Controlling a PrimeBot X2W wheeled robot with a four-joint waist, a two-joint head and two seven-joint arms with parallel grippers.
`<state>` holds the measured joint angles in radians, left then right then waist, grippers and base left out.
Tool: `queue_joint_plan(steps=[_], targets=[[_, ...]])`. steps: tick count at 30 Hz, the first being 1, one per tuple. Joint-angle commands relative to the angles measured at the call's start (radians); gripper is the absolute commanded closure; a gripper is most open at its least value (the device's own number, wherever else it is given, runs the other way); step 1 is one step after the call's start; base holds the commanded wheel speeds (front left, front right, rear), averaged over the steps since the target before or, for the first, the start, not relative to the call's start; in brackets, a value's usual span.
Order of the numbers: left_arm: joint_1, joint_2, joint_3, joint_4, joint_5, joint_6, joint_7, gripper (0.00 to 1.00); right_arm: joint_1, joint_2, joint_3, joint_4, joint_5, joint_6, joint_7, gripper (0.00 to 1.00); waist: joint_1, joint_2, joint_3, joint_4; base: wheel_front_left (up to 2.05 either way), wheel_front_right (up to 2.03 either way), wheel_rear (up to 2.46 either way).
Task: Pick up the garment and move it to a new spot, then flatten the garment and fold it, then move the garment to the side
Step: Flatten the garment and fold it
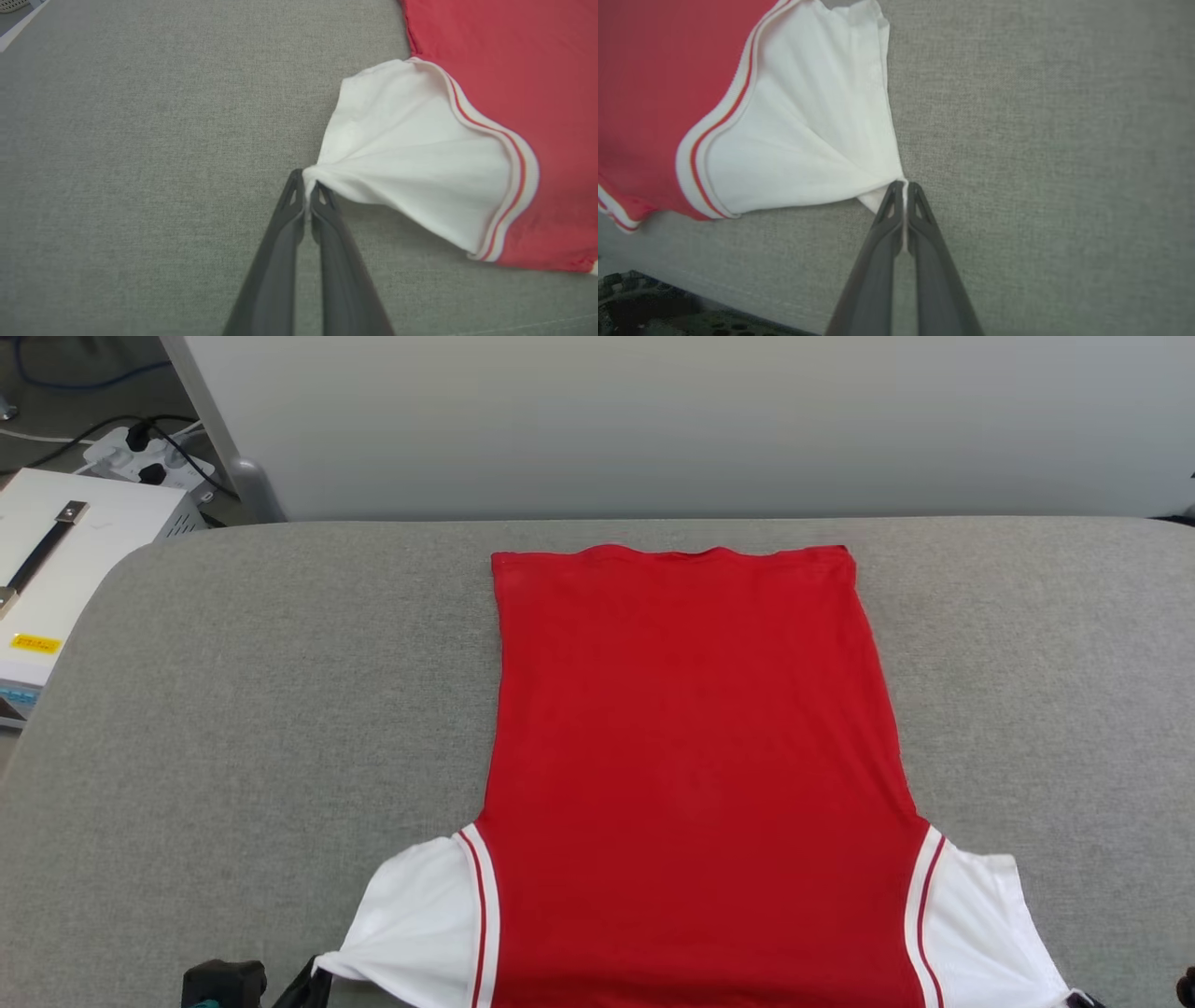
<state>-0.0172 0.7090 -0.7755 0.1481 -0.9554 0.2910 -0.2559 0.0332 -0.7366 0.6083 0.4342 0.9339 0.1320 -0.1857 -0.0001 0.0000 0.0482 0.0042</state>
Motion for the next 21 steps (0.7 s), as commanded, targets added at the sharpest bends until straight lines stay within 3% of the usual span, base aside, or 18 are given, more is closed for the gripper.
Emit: queue_joint_plan(steps=[1, 5, 6, 7, 8, 11, 17, 21], targets=[[0.023, 0.003, 0.009, 0.005, 0.017, 0.009, -0.006, 1.00, 0.032, 0.001, -0.022, -0.009, -0.004, -0.001, 0.013, 1.00, 0.0001, 0.0000, 0.002, 0.001, 0.00, 0.00, 0.00], [0.040, -0.013, 0.030, -0.003, 0.031, -0.002, -0.006, 1.00, 0.083, 0.018, -0.090, -0.053, -0.022, -0.001, 0.057, 1.00, 0.0001, 0.0000, 0.016, 0.003, 0.00, 0.00, 0.00], [0.035, -0.018, 0.039, -0.007, 0.041, -0.001, -0.006, 1.00, 0.086, 0.023, -0.107, -0.066, -0.036, -0.001, 0.073, 0.58, 0.0001, 0.0000, 0.021, 0.004, 0.00, 0.00, 0.00], [0.031, -0.021, 0.044, -0.010, 0.049, 0.000, -0.006, 1.00, 0.083, 0.026, -0.121, -0.080, -0.047, -0.001, 0.086, 0.07, 0.0001, 0.0000, 0.028, 0.004, 0.00, 0.00, 0.00], [0.024, -0.027, 0.051, -0.016, 0.057, -0.001, -0.006, 1.00, 0.077, 0.026, -0.137, -0.102, -0.062, -0.001, 0.104, 0.00, 0.0001, 0.0000, 0.036, 0.005, 0.00, 0.00, 0.00], [-0.003, -0.032, 0.053, -0.036, 0.099, 0.010, -0.006, 1.00, 0.044, 0.004, -0.189, -0.174, -0.109, -0.001, 0.160, 0.00, 0.0001, 0.0000, 0.059, 0.012, 0.00, 0.00, 0.00], [-0.055, -0.062, 0.091, -0.132, 0.150, 0.047, -0.006, 1.00, -0.077, -0.045, -0.404, -0.362, -0.175, -0.001, 0.259, 0.00, 0.0001, 0.0000, 0.132, 0.054, 0.00, 0.00, 0.00], [-0.099, -0.081, 0.098, -0.183, 0.189, 0.067, -0.006, 1.00, -0.250, -0.044, -0.535, -0.437, -0.233, -0.001, 0.355, 0.00, 0.0001, 0.0000, 0.210, 0.105, 0.00, 0.00, 0.00]])
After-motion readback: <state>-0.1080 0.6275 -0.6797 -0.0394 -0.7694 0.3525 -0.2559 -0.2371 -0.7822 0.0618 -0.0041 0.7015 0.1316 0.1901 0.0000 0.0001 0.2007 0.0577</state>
